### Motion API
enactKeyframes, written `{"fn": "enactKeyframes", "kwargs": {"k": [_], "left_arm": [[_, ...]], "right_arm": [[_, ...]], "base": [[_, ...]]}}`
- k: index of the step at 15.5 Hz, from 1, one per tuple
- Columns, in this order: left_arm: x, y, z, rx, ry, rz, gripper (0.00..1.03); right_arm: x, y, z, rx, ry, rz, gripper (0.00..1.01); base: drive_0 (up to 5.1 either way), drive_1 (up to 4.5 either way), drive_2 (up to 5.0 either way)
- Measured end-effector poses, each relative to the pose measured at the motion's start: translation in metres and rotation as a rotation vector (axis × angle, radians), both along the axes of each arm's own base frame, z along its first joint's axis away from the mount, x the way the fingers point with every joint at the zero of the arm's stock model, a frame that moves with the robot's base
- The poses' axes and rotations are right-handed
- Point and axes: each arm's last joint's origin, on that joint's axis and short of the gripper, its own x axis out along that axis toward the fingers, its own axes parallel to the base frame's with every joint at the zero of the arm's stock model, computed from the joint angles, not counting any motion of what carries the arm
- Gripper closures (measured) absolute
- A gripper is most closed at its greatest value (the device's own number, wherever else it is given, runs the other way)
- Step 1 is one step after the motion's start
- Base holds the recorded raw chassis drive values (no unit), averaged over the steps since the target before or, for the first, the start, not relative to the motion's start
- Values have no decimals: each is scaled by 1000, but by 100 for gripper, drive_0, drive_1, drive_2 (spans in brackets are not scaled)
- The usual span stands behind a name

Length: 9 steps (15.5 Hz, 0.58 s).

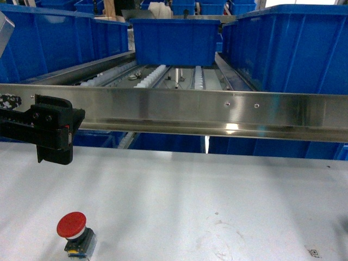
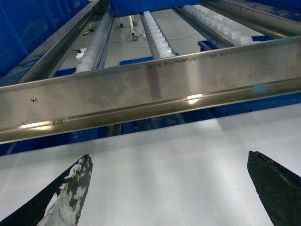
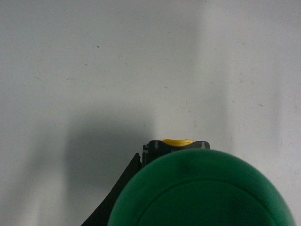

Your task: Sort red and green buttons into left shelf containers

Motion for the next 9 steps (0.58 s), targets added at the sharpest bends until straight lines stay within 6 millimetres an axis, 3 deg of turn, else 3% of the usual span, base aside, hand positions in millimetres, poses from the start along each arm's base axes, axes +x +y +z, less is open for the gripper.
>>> {"fn": "enactKeyframes", "kwargs": {"k": [3, 4, 7, 8, 9], "left_arm": [[0, 0, 0, 0, 0, 0, 5], [0, 0, 0, 0, 0, 0, 5], [0, 0, 0, 0, 0, 0, 5], [0, 0, 0, 0, 0, 0, 5], [0, 0, 0, 0, 0, 0, 5]], "right_arm": [[-5, 2, 7, 12, -41, 7, 74], [-7, 3, 22, 24, -106, 4, 74], [-18, 3, 82, 90, -376, -18, 74], [-29, 0, 104, 106, -494, -31, 74], [-57, 2, 140, 145, -695, -31, 74]], "base": [[0, 0, 0], [0, 0, 0], [0, 0, 0], [0, 0, 0], [0, 0, 0]]}}
